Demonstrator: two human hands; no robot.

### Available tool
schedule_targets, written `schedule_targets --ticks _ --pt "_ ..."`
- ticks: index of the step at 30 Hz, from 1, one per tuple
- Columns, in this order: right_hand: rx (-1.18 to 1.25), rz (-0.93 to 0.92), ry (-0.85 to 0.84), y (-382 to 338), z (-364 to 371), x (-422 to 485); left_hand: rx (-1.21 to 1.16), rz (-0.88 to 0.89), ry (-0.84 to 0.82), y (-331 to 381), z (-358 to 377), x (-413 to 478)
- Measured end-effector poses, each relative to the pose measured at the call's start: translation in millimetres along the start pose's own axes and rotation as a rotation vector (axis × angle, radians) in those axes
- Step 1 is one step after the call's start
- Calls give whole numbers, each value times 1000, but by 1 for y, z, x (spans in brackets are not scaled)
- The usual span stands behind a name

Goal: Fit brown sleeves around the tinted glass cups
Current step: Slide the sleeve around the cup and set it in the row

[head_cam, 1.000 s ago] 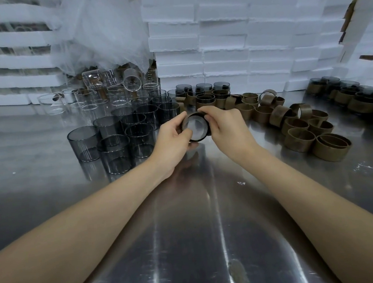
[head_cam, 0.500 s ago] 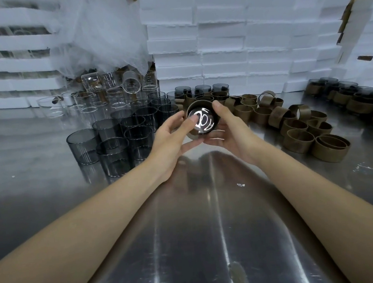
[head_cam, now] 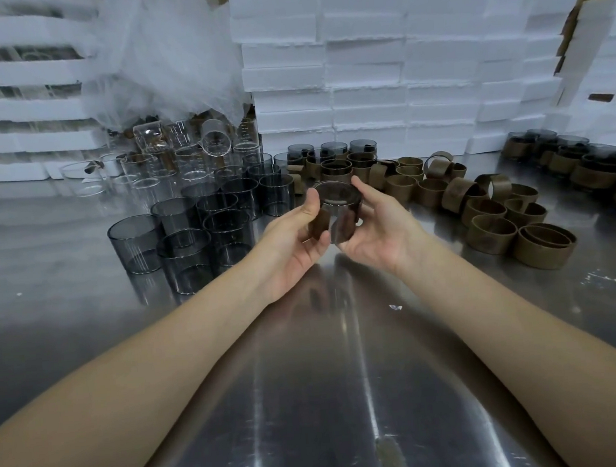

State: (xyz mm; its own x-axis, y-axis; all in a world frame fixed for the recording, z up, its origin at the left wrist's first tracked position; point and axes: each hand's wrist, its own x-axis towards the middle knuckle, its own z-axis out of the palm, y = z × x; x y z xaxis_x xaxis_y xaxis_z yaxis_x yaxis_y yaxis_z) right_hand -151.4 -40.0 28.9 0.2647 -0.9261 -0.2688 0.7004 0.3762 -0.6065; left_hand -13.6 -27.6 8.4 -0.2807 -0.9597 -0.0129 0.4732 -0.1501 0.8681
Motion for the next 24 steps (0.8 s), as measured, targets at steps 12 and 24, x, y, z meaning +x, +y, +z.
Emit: schedule_targets --ticks 12,24 --pt "54 -101 -76 2 1 2 28 114 -15 -4 -7 8" --pt "-300 -91 -163 6 -6 3 484 505 30 -11 -9 7"
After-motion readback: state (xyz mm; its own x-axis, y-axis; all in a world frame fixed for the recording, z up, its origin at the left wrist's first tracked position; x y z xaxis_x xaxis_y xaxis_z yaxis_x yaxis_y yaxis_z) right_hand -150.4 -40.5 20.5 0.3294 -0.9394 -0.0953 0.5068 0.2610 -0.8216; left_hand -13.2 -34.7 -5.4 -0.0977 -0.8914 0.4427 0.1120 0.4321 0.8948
